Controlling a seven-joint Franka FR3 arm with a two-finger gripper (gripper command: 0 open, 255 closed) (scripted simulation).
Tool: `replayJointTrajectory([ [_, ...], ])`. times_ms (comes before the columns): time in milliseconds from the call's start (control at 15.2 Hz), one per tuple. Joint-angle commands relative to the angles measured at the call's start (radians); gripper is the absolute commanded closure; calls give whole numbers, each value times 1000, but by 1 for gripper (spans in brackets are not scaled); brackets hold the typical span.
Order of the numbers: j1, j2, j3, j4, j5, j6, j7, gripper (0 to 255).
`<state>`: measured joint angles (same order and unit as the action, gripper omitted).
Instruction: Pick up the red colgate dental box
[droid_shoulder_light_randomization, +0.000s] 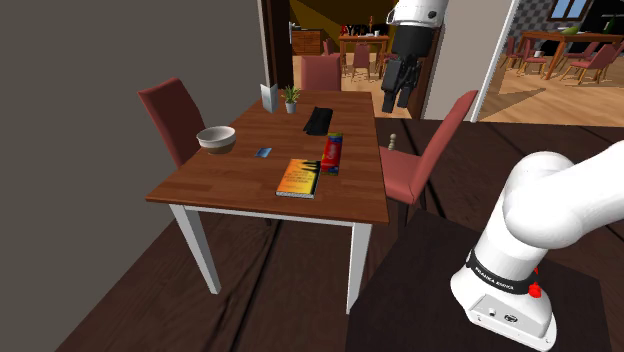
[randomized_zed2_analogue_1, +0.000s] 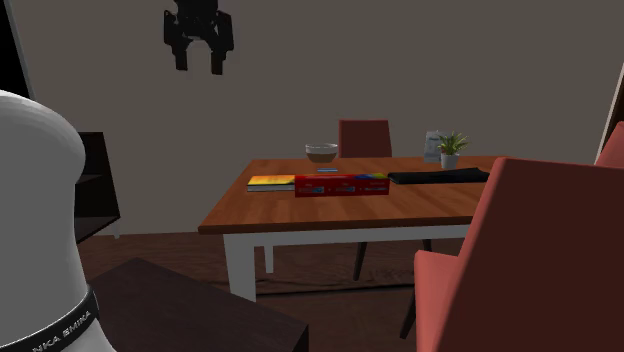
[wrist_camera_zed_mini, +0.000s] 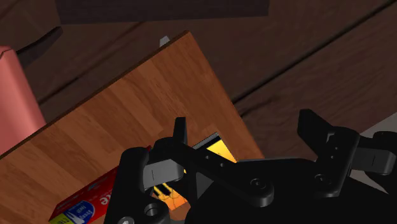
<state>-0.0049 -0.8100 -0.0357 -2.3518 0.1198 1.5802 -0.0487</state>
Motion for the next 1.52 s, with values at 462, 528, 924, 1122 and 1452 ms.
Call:
replayJointTrajectory([
  [462,-52,224,20,23,-5,197,105,0],
  [528,-59,258,22,31,-7,222,121,0],
  [924,-100,466,23,101,-22,354,214,0],
  [1122,-119,570,18,149,-31,408,260,0],
  [1452,-147,743,2,247,-46,477,336,0],
])
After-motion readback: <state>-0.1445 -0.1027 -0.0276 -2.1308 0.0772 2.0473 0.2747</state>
